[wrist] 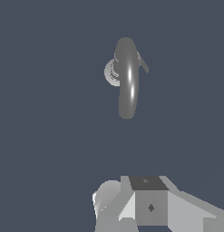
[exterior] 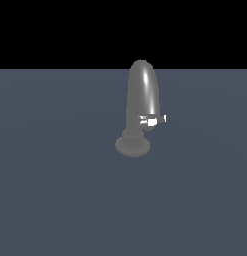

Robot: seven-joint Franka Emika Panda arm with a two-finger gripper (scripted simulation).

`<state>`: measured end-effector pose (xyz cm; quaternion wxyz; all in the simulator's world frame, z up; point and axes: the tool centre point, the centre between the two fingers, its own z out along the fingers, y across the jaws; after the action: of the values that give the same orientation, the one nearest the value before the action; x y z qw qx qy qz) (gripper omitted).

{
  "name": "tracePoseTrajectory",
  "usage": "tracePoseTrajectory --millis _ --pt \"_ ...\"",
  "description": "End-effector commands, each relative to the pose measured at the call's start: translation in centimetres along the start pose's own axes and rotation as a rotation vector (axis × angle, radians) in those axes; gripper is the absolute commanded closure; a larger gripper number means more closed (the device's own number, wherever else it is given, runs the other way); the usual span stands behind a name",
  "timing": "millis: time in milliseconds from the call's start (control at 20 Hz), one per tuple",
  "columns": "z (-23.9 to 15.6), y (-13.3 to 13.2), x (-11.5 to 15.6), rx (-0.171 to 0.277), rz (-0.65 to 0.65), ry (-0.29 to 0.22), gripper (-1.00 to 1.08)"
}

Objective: Turn on the faucet by rotating a designated handle.

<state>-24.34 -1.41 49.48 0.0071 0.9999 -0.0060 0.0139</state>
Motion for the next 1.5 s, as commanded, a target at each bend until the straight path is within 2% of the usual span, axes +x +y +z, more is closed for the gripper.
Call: tracePoseTrajectory --millis 0,350,650,950,1450 --pt "0.0 0.0 0.0 0.0 0.0 0.0 1.08" --pt "0.0 -0.1 0.6 0.007 0.016 -0.019 1.08" --pt "0.0 -0.3 2.0 0.024 0.055 -0.065 1.08" --pt "0.2 -0.6 4.3 0.052 0.119 -0.141 1.08" --pt "1.2 -0.7 9.3 0.111 0.256 -0.304 1.08"
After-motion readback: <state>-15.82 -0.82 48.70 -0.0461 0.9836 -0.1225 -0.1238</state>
